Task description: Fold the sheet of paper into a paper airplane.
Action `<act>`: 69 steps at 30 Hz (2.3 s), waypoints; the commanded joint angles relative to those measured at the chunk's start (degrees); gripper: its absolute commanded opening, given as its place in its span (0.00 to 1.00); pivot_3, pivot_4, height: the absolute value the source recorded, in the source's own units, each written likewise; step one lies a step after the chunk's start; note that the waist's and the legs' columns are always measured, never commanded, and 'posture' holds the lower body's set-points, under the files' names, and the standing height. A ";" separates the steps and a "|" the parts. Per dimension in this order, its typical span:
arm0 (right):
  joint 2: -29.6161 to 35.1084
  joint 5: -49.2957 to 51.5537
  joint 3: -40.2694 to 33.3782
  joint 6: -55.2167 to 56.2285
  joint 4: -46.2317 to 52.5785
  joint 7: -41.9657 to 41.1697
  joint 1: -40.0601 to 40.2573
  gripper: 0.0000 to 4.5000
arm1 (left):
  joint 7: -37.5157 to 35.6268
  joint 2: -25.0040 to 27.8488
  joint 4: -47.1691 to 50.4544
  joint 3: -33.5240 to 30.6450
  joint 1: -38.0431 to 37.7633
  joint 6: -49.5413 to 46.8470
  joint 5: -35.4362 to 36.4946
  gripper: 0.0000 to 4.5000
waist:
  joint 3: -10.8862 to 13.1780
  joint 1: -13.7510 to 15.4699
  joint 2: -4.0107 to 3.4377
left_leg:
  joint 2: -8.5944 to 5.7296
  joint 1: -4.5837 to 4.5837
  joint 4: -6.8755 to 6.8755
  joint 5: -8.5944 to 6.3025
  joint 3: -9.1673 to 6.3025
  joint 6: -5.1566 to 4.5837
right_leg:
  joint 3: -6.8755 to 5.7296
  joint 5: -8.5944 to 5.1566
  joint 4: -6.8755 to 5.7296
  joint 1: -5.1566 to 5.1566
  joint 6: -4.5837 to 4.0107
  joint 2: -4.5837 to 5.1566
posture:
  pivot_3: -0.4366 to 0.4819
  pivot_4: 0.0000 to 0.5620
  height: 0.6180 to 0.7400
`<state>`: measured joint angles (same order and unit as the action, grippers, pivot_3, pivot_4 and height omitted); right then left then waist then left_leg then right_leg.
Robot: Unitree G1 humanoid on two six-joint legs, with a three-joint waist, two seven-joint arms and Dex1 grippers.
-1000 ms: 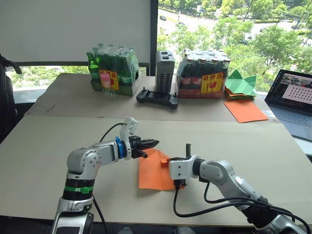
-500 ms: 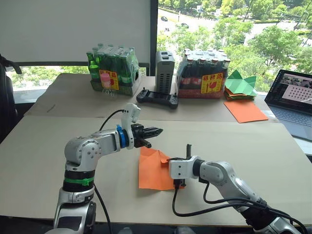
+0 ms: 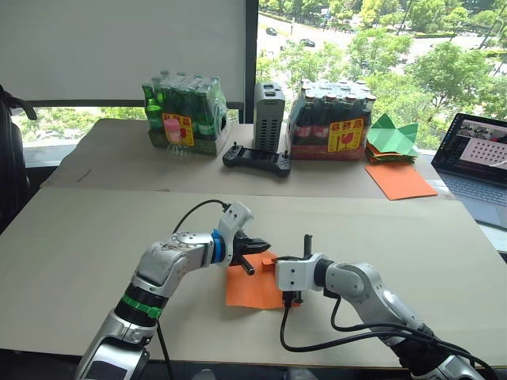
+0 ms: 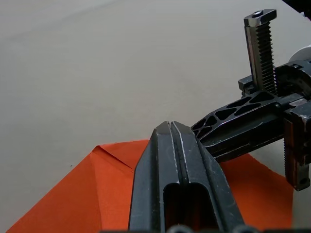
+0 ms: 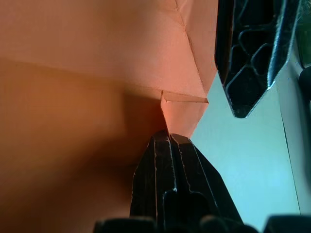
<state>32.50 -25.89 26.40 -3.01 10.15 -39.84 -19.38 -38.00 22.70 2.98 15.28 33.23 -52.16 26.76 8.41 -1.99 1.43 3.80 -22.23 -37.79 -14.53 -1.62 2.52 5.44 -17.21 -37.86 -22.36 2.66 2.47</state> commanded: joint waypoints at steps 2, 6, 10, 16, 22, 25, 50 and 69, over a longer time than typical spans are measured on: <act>0.28 -0.64 0.13 -0.48 0.46 -1.37 1.20 0.00 | -1.63 -0.62 -1.58 1.73 0.72 3.09 -2.74 0.00 | 0.00 0.08 0.00 | 0.00 0.00 0.00 0.00 0.00 0.00 | 0.00 0.00 0.00 0.00 0.00 0.00 | 0.48 0.27 1.00; 0.24 -0.84 0.04 -0.58 0.60 -1.46 1.31 0.00 | -2.08 -1.59 -4.07 2.81 0.86 4.92 -5.18 0.00 | 0.00 0.20 0.00 | -0.01 0.00 0.00 0.00 0.00 0.00 | 0.00 0.00 0.00 0.00 0.00 0.00 | 0.48 0.27 1.00; 0.26 -0.11 -0.36 -1.17 1.26 -2.21 1.83 0.00 | -2.64 -2.25 -6.15 3.57 0.41 6.26 -7.25 0.00 | 0.00 0.39 0.00 | -0.01 0.00 -0.01 0.00 0.00 0.00 | 0.00 0.00 0.02 0.01 0.00 0.00 | 0.48 0.27 1.00; -0.16 4.48 -1.28 -3.91 4.65 -6.39 4.05 0.14 | -3.20 -2.97 -8.43 3.25 -0.42 6.45 -8.41 0.00 | -0.01 1.15 0.00 | -0.01 0.01 -0.01 -0.01 0.00 -0.02 | 0.00 0.00 0.05 0.05 0.00 0.00 | 0.48 0.27 1.00; -2.43 14.37 -4.94 -10.11 8.96 -9.99 6.61 0.57 | -2.98 -4.11 -9.81 2.66 -0.06 6.33 -8.63 0.00 | -0.03 1.09 0.01 | -0.01 0.11 -0.01 -0.01 -0.01 -0.03 | -0.01 0.00 0.06 0.14 0.00 -0.01 | 0.48 0.27 1.00; -4.09 20.59 -8.09 -15.54 10.90 -11.01 7.17 0.72 | -3.04 -4.34 -10.24 2.70 -0.12 6.52 -8.96 0.00 | -0.02 1.15 0.01 | -0.01 0.10 -0.02 -0.01 -0.01 -0.03 | -0.01 0.00 0.06 0.15 0.00 0.00 | 0.48 0.27 1.00; -9.76 28.37 -13.47 -28.16 3.99 2.07 6.72 0.02 | -3.01 -4.42 -9.41 1.86 -0.82 5.26 -9.50 0.00 | -0.03 1.01 0.01 | -0.01 0.09 -0.03 -0.01 -0.01 -0.03 | 0.00 -0.01 0.01 0.13 0.02 -0.01 | 0.48 0.27 1.00; -2.97 27.33 -9.63 -29.81 4.49 1.57 9.96 0.02 | -2.43 -6.08 -9.78 1.35 -0.11 4.71 -9.42 0.00 | -0.23 1.15 0.05 | -0.01 0.10 -0.03 -0.02 -0.01 -0.03 | 0.00 -0.02 0.10 0.17 0.03 -0.01 | 0.48 0.27 1.00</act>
<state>28.59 2.88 15.24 -30.78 17.34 -38.42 -10.93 -41.11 16.99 -5.91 16.33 33.23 -46.63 18.24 8.17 -0.85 1.48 3.79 -22.13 -37.82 -14.54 -1.62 2.48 5.43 -17.23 -37.76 -22.19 2.69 2.46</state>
